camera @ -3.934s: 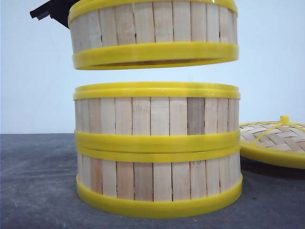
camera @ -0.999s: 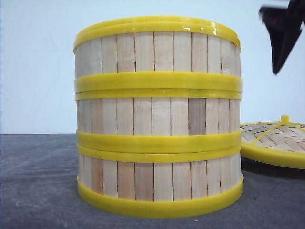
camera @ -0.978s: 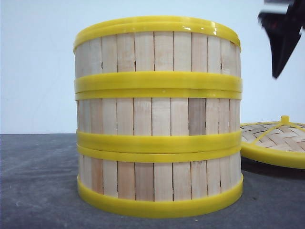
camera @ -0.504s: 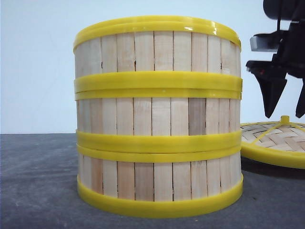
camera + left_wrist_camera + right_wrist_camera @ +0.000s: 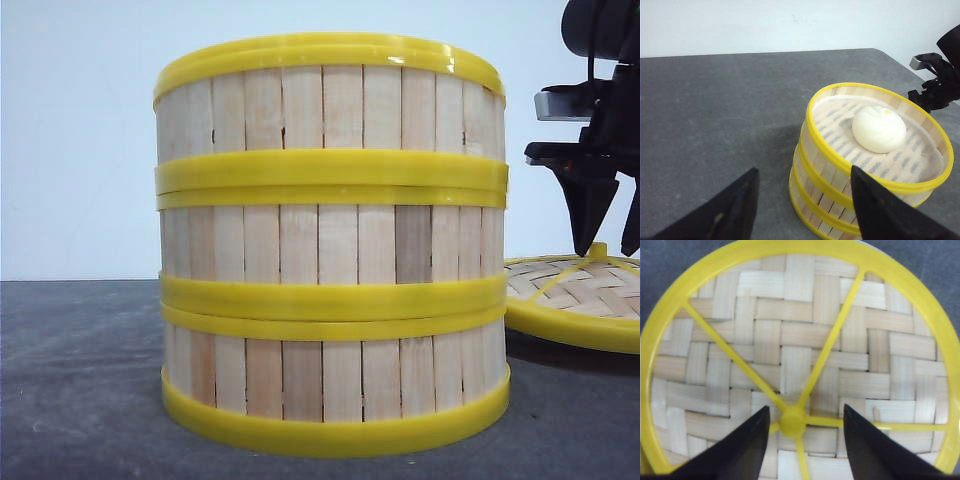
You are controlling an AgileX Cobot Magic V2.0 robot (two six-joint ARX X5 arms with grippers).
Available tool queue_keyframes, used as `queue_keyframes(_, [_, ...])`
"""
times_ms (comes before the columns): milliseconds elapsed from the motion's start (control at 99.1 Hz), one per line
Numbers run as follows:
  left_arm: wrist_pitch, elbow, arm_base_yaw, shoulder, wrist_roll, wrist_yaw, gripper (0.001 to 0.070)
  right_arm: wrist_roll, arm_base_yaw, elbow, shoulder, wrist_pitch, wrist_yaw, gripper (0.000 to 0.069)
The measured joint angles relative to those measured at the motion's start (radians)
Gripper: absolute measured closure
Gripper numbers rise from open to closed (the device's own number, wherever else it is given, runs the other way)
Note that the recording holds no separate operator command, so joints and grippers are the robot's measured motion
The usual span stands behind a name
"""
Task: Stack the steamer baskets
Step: 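Grasp the woven lid's center knob with the right gripper and lift it off the plate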
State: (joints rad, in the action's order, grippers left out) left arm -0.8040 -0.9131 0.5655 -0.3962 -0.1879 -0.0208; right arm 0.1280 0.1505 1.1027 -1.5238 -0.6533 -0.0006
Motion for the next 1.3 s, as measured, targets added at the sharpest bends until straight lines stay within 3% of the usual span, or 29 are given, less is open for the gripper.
queue_keyframes(514, [0.008,0.0,0.0,0.0,0.005,0.0,0.0363,-0.001,0.004,0.003,-0.015,0.01,-0.007,0.0626])
queue_keyframes(999, [0.007,0.0,0.0,0.0,0.011,0.0,0.0363,-0.001,0.004,0.02,0.023,-0.062,-0.003,0.0631])
queue_keyframes(1301, [0.005,0.0,0.0,0.0,0.011,0.0,0.0363,-0.031,0.005,0.296,0.114,-0.266,-0.003,0.0631])
